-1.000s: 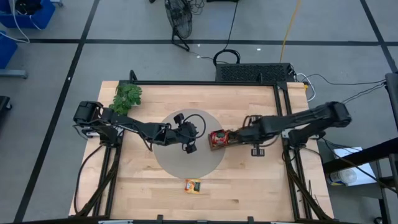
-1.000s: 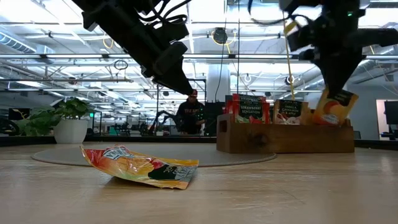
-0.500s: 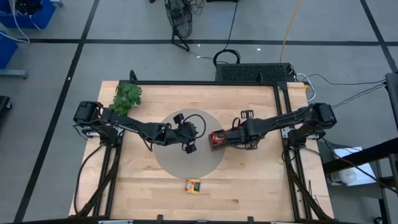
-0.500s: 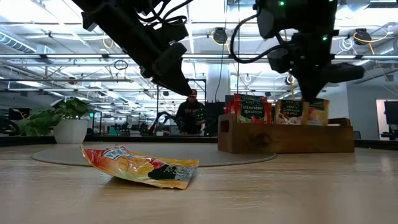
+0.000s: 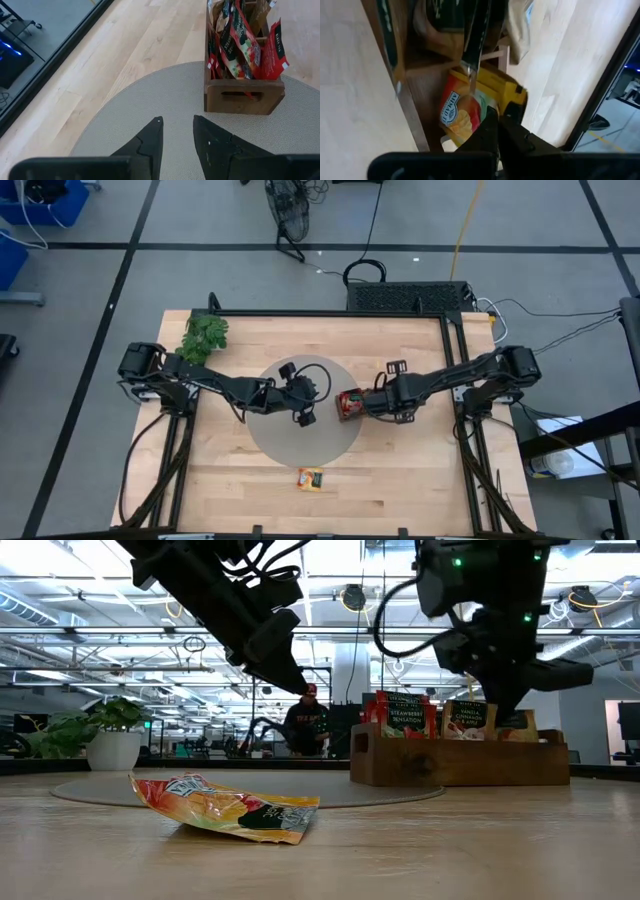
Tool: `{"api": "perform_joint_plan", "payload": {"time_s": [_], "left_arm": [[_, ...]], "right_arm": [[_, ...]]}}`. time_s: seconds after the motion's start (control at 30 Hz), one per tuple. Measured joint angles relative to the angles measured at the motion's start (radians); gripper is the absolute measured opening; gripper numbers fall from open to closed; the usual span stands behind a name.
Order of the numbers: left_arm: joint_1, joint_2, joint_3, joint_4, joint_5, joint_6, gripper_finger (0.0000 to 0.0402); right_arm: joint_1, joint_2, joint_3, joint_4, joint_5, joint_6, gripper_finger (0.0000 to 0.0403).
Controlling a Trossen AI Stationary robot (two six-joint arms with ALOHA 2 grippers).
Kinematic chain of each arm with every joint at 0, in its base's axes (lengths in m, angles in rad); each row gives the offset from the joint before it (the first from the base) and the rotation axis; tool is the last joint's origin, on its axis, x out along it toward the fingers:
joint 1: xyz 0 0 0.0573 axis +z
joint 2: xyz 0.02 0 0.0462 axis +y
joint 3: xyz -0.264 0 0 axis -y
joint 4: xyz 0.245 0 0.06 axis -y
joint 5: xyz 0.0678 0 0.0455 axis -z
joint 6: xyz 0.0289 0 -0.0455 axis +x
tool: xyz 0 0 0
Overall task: Pick & Place Tea
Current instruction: Put the yellow tea bag into the right section of the wooden organizer
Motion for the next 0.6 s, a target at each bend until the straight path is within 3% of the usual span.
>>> {"api": "perform_joint_plan", "payload": {"time_s": [0.33, 0.6], "left_arm": [[0.000, 0.000, 0.000, 0.001, 0.000, -0.004, 0.0111], [0.000, 0.000, 0.000, 0.001, 0.000, -0.016, 0.0111]], "right_arm": [[0.000, 0.000, -0.028, 0.039, 0.034, 0.027, 0.0004], [0.000, -0.001, -0.028, 0.069, 0.073, 0.046, 0.0042]]}}
